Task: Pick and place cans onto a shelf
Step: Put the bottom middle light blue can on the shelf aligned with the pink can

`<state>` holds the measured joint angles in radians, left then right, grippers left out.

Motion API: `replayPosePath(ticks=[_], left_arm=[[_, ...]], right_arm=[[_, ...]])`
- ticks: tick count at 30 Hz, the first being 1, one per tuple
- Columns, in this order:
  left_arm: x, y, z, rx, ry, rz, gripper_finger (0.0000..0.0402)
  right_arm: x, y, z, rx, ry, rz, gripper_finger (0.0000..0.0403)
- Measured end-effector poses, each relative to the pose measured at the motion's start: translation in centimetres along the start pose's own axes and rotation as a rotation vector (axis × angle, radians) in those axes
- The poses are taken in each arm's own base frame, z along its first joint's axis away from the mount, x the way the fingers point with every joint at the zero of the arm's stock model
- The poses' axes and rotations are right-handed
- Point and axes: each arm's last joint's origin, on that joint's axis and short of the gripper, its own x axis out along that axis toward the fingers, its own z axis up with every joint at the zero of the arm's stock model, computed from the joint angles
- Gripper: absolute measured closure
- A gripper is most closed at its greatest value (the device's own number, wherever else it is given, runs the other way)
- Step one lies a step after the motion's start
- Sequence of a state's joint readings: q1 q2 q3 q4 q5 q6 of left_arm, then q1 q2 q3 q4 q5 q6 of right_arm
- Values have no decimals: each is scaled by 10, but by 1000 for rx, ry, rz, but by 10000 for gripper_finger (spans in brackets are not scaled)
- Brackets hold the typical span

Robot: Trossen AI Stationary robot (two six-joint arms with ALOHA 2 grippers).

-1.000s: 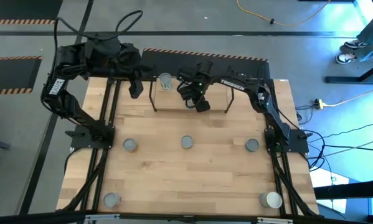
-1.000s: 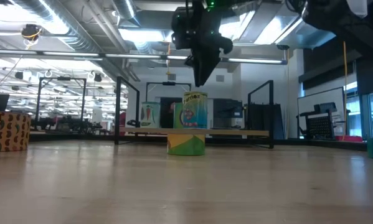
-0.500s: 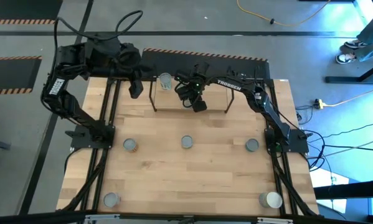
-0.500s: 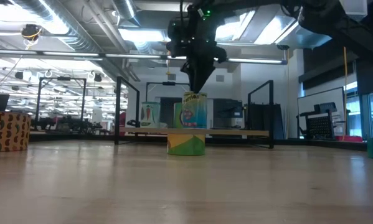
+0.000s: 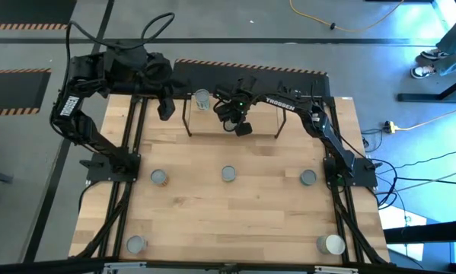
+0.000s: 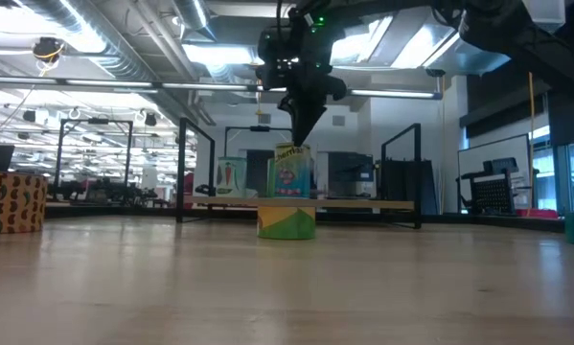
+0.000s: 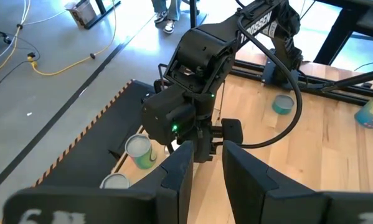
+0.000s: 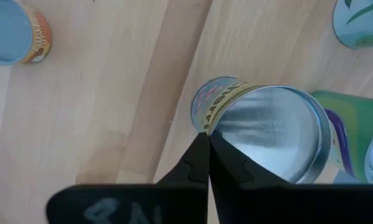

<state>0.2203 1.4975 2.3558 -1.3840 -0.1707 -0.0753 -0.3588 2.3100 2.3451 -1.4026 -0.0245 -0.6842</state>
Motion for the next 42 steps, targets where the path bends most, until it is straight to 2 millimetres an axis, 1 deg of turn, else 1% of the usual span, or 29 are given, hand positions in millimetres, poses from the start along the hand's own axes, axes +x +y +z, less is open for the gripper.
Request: replayPosePath(ticks=[5,9,12,15,21,25,30,33,36,42], left_arm=[[0,0,0,0,0,0,321],[0,0,0,0,0,0,321],[0,0,0,0,0,0,321],[0,0,0,0,0,0,321],[0,0,0,-1,-3,0,321],[0,0,1,-1,-8,-1,321],[0,0,1,-1,-8,0,321],[0,0,1,-1,-8,0,321],[0,0,1,-1,-8,1,321],[0,0,1,-1,-8,3,321]], right_arm=[[-1,1,-1,2,11,4,400],[-5,3,-4,4,28,12,401],[-12,4,-8,6,34,14,401],[-25,2,-13,17,12,-3,401],[-36,-15,-32,95,9,-27,402],[-45,-29,-50,146,39,-72,402],[-51,-47,-70,205,32,-100,403],[-52,-55,-78,231,23,-118,403],[-53,-59,-81,241,15,-125,403],[-53,-59,-81,240,9,-120,403]])
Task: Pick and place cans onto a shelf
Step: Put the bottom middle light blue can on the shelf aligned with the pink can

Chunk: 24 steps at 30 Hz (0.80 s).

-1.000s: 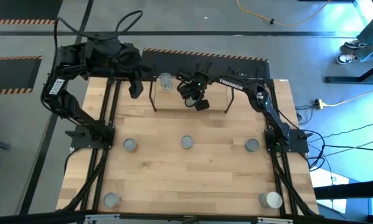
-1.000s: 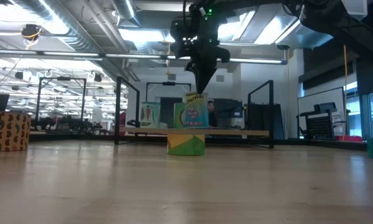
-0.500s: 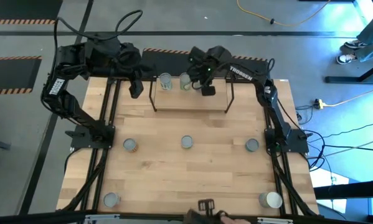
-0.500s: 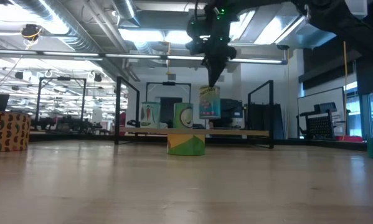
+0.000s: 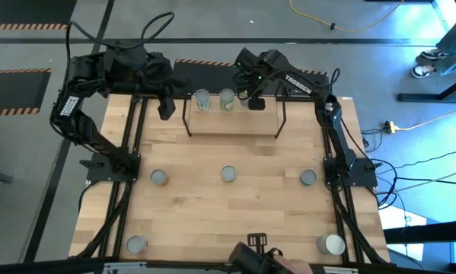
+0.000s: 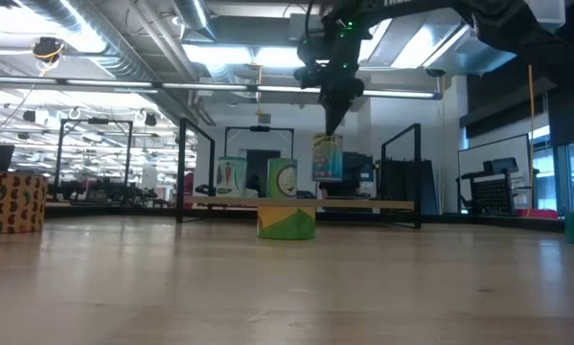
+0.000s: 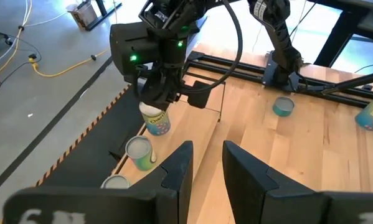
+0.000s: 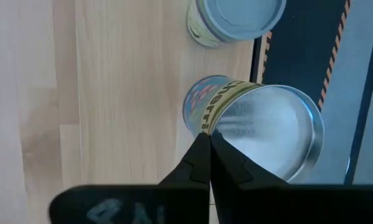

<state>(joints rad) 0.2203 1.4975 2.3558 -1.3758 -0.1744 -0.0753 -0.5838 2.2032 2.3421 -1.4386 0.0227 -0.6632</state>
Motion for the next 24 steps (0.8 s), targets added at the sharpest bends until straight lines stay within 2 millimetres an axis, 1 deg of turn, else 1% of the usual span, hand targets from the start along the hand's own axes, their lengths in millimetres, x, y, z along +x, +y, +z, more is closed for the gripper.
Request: replayPosePath(ticks=[8,12,16,20,24], left_arm=[[0,0,0,0,-1,0,321],[0,0,0,0,-1,0,321],[0,0,0,-1,-1,0,321],[0,0,0,-1,-1,0,321],[0,0,0,-1,-1,0,321]], right_arm=[[8,-1,2,8,4,2,403],[10,-2,2,10,0,0,403],[12,-3,2,40,-24,42,403],[13,-4,4,39,-37,34,403],[18,-6,3,43,-20,37,403]])
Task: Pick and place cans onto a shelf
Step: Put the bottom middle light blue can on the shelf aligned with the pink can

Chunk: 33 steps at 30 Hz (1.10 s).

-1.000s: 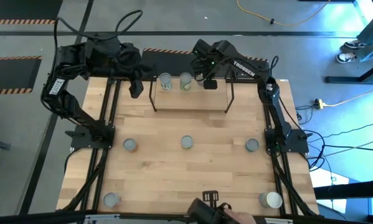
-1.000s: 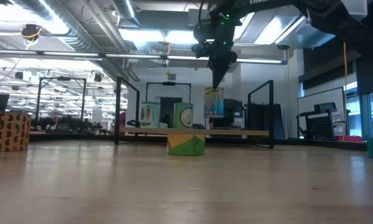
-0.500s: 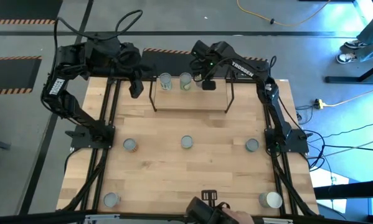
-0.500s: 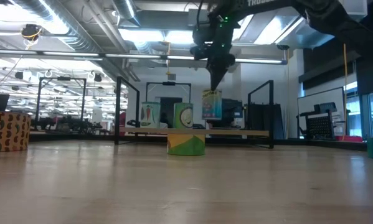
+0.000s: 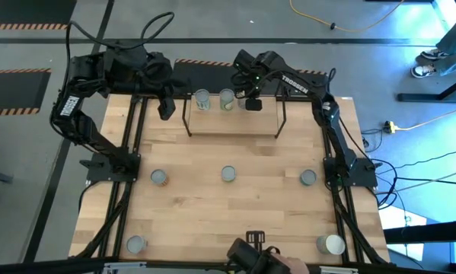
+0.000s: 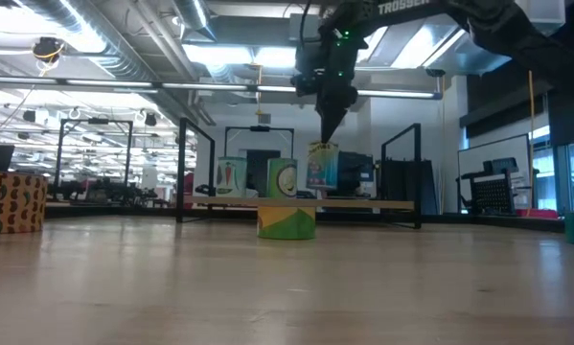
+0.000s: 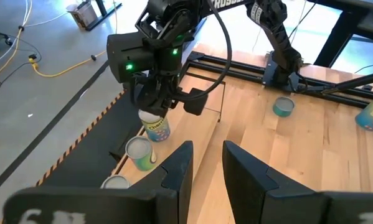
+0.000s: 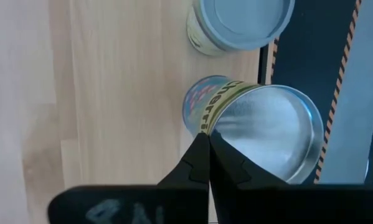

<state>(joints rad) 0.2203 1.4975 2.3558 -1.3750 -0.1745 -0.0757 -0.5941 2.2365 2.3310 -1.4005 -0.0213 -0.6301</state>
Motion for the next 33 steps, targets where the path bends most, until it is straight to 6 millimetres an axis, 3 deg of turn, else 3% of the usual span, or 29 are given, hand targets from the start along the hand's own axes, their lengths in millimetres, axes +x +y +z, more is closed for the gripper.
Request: replayPosePath(ticks=[28,33], left_arm=[[0,0,0,0,0,0,321],[0,0,0,0,0,0,321]], right_arm=[[3,-2,-1,1,16,-8,403],[21,1,-8,-28,114,-5,403]])
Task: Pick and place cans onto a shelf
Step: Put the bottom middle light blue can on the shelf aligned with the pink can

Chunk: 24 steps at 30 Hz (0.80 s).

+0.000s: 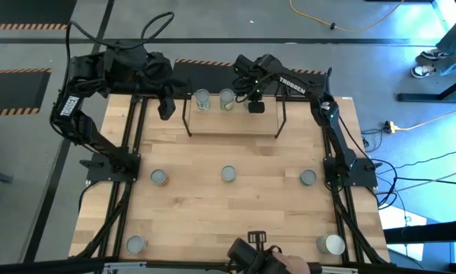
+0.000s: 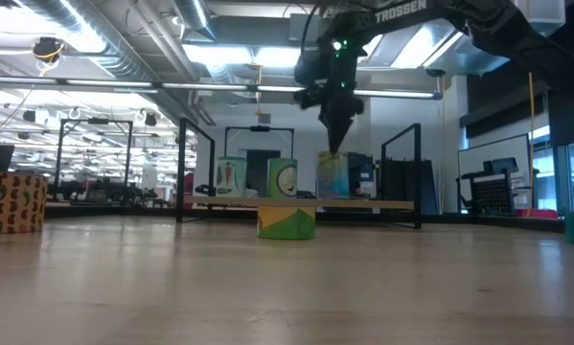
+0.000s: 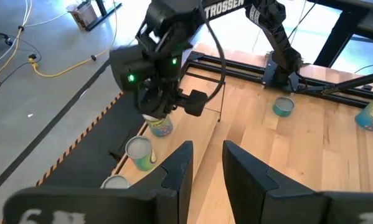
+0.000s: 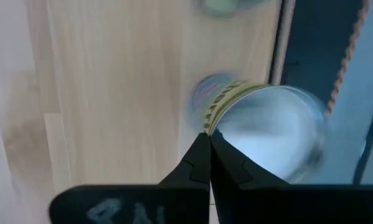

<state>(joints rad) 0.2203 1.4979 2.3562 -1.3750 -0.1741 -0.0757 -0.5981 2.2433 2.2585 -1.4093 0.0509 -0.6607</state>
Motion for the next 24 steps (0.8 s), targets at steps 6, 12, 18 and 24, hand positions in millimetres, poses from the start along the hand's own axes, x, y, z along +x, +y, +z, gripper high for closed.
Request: replayPosePath(ticks=[6,12,18,24], left_arm=[[0,0,0,0,0,0,321],[0,0,0,0,0,0,321],[0,0,0,0,-1,0,321],[0,0,1,-2,-14,-1,321]], right_arm=[[12,1,2,-24,-9,-12,403],[6,2,5,-29,-40,6,403],[4,3,3,-30,-18,27,403],[4,5,1,-31,1,42,403]])
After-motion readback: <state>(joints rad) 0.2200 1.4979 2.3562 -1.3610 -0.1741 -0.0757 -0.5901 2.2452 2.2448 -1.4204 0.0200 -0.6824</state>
